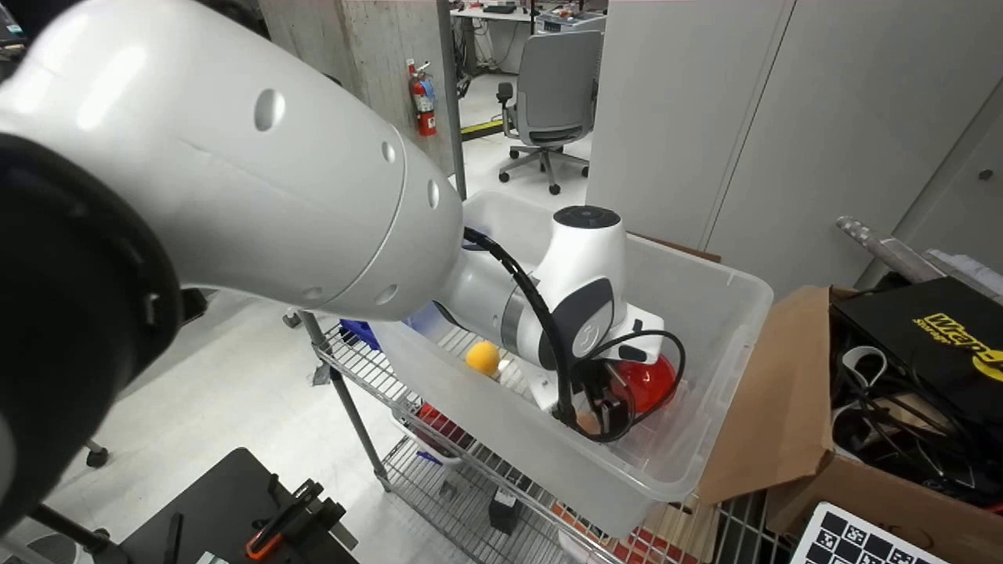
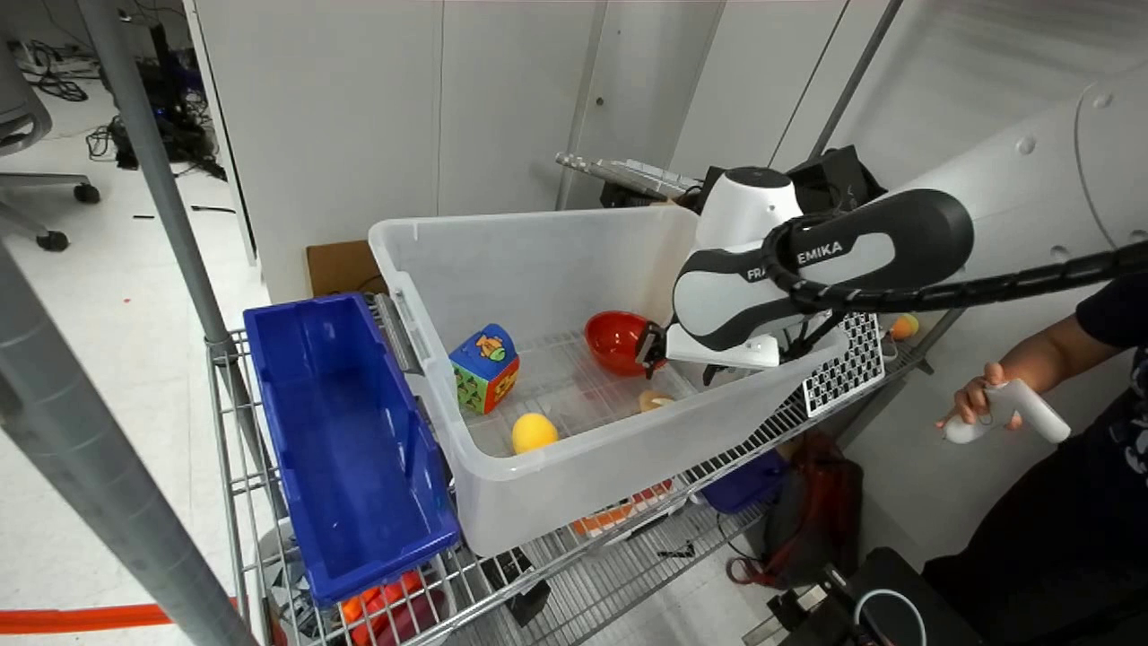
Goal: Move the toy bread in the container to the left
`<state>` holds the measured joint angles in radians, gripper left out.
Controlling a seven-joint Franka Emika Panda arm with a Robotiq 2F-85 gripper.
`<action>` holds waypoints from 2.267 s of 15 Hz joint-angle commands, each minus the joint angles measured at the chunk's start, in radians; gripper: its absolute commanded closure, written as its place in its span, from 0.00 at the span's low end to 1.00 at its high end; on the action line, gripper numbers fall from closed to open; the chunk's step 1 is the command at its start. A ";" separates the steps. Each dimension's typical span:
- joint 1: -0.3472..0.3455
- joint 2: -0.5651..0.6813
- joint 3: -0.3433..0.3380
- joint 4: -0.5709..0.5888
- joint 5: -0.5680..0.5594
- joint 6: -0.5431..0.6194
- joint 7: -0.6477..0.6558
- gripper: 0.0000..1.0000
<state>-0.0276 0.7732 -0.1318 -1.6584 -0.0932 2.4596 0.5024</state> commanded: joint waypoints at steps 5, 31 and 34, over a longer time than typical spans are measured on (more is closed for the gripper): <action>0.038 0.127 -0.021 0.225 0.030 -0.305 -0.012 0.00; 0.111 0.190 0.073 0.422 0.059 -0.373 -0.104 0.99; 0.111 0.239 0.051 0.472 0.044 -0.384 -0.097 0.99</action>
<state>0.0835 0.9598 -0.0579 -1.2472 -0.0499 2.0716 0.4186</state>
